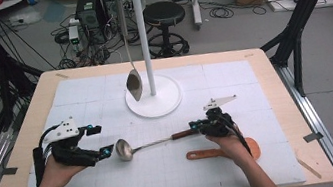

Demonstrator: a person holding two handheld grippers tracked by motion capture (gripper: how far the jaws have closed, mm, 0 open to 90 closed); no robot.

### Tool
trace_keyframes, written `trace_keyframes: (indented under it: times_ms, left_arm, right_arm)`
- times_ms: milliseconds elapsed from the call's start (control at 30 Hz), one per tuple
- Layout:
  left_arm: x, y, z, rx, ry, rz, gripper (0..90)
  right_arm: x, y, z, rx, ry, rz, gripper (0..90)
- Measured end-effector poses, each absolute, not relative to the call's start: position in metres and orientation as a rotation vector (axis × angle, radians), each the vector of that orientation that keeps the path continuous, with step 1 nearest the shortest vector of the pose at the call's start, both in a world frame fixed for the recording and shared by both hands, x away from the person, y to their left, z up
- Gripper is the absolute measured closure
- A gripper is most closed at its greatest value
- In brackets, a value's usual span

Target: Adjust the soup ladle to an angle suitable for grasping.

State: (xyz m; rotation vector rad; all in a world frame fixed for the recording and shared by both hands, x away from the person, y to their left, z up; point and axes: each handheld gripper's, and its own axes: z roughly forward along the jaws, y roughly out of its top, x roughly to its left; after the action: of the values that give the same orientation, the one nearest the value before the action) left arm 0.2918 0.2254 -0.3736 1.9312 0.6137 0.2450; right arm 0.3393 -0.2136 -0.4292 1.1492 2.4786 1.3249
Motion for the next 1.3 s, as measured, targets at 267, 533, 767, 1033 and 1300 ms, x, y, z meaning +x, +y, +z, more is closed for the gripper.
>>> trace_keyframes:
  times_ms: [267, 533, 767, 1033, 1300]
  left_arm:
    - [0.292, 0.224, -0.374, 1.934, 0.615, 0.242, 19.3]
    - [0.292, 0.225, -0.374, 1.932, 0.613, 0.242, 19.3]
    - [0.292, 0.224, -0.374, 1.936, 0.615, 0.244, 19.3]
    - [0.292, 0.224, -0.374, 1.937, 0.611, 0.244, 19.4]
    - [0.292, 0.223, -0.375, 1.94, 0.611, 0.242, 19.7]
  right_arm:
    - [0.339, -0.24, -0.433, 1.215, 2.425, 1.282, 89.5]
    - [0.34, -0.236, -0.437, 1.202, 2.445, 1.226, 89.5]
    - [0.339, -0.234, -0.438, 1.206, 2.437, 1.221, 89.6]
    - [0.336, -0.22, -0.439, 1.189, 2.452, 1.256, 89.6]
    - [0.333, -0.202, -0.44, 1.162, 2.478, 1.274, 89.6]
